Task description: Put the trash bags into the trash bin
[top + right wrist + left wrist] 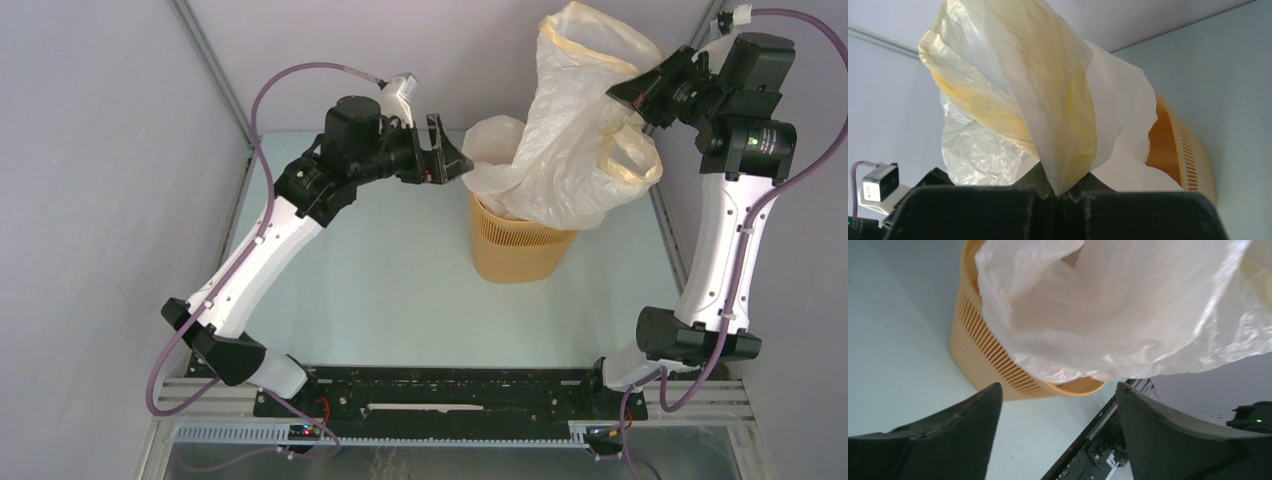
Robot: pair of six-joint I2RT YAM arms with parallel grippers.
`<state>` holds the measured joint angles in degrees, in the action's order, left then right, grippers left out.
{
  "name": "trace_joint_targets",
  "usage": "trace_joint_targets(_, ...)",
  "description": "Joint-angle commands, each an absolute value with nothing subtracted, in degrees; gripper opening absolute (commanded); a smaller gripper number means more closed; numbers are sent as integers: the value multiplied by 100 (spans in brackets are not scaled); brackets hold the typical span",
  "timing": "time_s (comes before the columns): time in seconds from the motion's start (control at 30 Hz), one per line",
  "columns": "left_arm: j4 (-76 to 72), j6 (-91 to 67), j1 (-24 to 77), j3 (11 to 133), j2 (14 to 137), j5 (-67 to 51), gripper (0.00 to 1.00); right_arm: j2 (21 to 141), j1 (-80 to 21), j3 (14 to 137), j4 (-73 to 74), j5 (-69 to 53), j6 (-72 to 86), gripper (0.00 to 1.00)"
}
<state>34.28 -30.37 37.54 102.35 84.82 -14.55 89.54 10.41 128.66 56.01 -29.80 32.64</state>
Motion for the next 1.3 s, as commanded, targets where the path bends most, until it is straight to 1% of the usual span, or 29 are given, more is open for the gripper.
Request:
trace_joint_targets(0.0, 3526, -2884, 3700, 9645, 8074, -1830, 83, 8366, 907, 12553, 5696, -2322, 3063, 0)
trace_joint_targets(0.07, 3433, -2822, 3699, 9351, 7875, -1831, 80, 8375, 662, 12763, 5948, -1733, 2921, 0)
trace_joint_targets(0.13, 3346, -2772, 3694, 9188, 7759, -1736, 78, 8551, 497, 13280, 6416, -1321, 2687, 0)
trace_joint_targets(0.2, 3292, -2807, 3698, 9216, 7794, -1729, 75, 8697, 404, 13708, 6773, -1218, 2560, 0)
trace_joint_targets(0.23, 3225, -2833, 3695, 9260, 7843, -1766, 72, 8690, 384, 13715, 6798, -1339, 2583, 0)
trace_joint_targets(0.27, 3108, -2866, 3696, 9294, 7926, -1830, 68, 8628, 358, 13583, 6696, -1521, 2644, 0)
trace_joint_targets(0.37, 2688, -2827, 3703, 9428, 8283, -2095, 49, 8314, 124, 12882, 6147, -1761, 2787, 0)
trace_joint_targets(0.43, 2706, -2690, 3728, 9722, 8624, -2106, 41, 8174, 20, 12507, 5894, -1787, 2852, 0)
trace_joint_targets(0.47, 2733, -2609, 3745, 9868, 8770, -2110, 39, 8148, -155, 12427, 5850, -1814, 2856, 0)
trace_joint_targets(0.63, 2690, -2379, 4025, 10452, 9502, -1950, 36, 7943, -408, 12041, 5718, -1737, 2821, 0)
trace_joint_targets(0.73, 2734, -2421, 4134, 11047, 10159, -2098, 35, 7863, -400, 11912, 5665, -1636, 2802, 0)
trace_joint_targets(0.8, 3057, -2395, 4210, 11576, 10698, -2211, 32, 7870, -380, 11917, 5588, -1583, 2748, 0)
trace_joint_targets(0.87, 3391, -2239, 4348, 12099, 11114, -2010, 32, 7915, -363, 11954, 5486, -1517, 2709, 0)
trace_joint_targets(0.97, 3656, -2068, 4510, 12289, 11434, -1683, 32, 8094, -318, 12036, 5354, -1525, 2715, 0)
trace_joint_targets(1.07, 3880, -1984, 4517, 12279, 11407, -1464, 32, 8415, -300, 12234, 5247, -1652, 2837, 0)
trace_joint_targets(1.13, 3892, -1902, 4515, 12191, 11149, -1296, 32, 8717, -295, 12543, 5141, -1788, 2955, 0)
trace_joint_targets(1.27, 3933, -1825, 4482, 12195, 10591, -1000, 38, 9355, -261, 13495, 5002, -2022, 3226, 0)
